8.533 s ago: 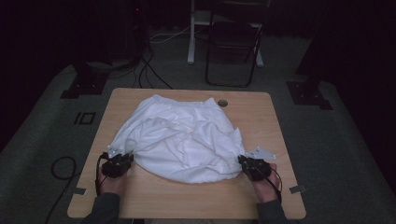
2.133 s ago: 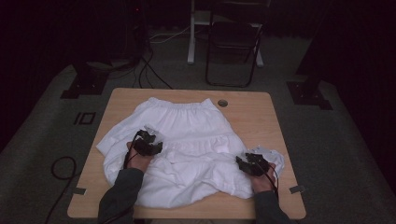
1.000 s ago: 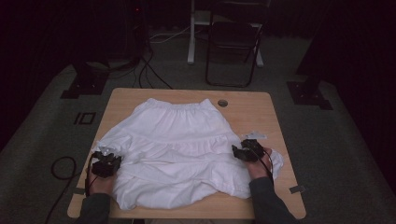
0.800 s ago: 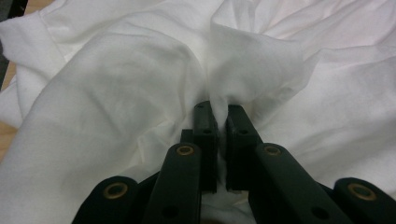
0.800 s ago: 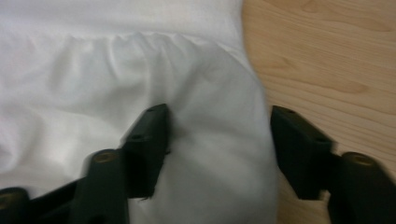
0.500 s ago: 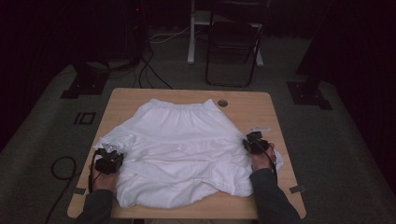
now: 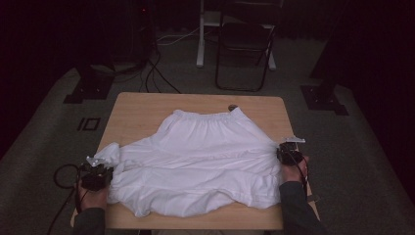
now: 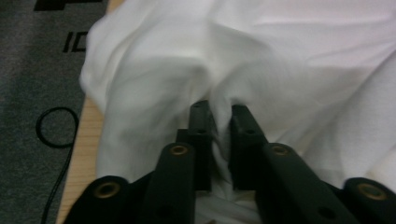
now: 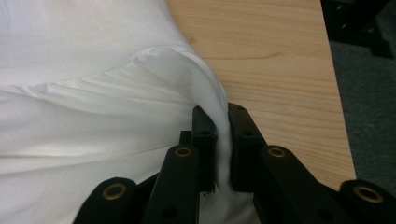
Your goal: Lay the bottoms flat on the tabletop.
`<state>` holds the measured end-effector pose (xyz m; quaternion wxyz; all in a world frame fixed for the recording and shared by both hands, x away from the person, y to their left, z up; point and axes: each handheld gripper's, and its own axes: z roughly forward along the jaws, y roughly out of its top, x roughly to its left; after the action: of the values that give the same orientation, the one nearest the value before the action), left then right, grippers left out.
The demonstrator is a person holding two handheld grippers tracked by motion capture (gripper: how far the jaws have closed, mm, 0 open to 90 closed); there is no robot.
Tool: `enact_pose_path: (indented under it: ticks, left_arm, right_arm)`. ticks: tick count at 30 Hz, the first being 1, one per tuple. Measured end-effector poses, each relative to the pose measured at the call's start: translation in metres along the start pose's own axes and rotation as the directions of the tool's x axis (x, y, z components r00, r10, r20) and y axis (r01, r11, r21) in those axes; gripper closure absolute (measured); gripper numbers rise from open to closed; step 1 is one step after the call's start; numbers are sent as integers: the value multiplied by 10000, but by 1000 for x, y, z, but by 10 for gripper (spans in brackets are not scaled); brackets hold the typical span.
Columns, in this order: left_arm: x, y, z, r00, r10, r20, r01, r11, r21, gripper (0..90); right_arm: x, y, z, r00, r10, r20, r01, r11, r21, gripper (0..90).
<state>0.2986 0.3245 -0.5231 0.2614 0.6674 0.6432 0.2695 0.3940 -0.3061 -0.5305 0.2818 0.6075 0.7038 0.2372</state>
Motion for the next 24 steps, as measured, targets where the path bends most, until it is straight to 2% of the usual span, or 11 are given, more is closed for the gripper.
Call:
enact_pose_path:
  ticks: [2,4,8,13,14,15,16,18,21,22,24]
  left_arm:
    - [-4,5,-7,9993,164,323,-151,9991,-408,709]
    - [-11,12,-14,9982,393,449,-356,9961,-809,652]
    - [-29,32,-27,9939,800,756,-686,9873,-1432,601]
    - [-57,59,-24,9840,1391,1110,-1186,9776,-1737,580]
    - [-57,59,-24,9840,1391,1110,-1186,9776,-1737,576]
    - [-69,68,-18,9783,1625,1281,-1389,9746,-1758,571]
    - [-75,71,-13,9756,1719,1362,-1472,9736,-1746,570]
    - [-88,78,2,9699,1826,1612,-1576,9751,-1562,560]
    - [-102,83,18,9614,2082,1798,-1850,9731,-1376,556]
    - [-106,85,24,9564,2177,1948,-1930,9715,-1378,550]
    - [-111,86,38,9529,2155,2133,-1908,9729,-1304,539]
  right_arm:
    - [2,1,-1,10000,-60,-1,60,10000,42,774]
    - [3,3,-4,9998,-45,-192,45,10000,-38,713]
    - [9,6,-14,9983,-53,-586,24,9988,-486,611]
    - [26,15,-28,9959,-466,-769,387,9941,-1011,550]
    - [26,15,-28,9959,-466,-769,387,9941,-1011,550]
    - [33,20,-32,9935,-542,-1004,418,9917,-1216,536]
    - [36,21,-32,9924,-576,-1092,436,9910,-1269,537]
    - [42,24,-34,9895,-628,-1300,437,9885,-1450,531]
    - [53,29,-36,9849,-795,-1535,549,9859,-1580,519]
    - [57,30,-36,9825,-911,-1624,645,9846,-1624,518]
    - [63,33,-32,9794,-1023,-1739,758,9854,-1524,514]
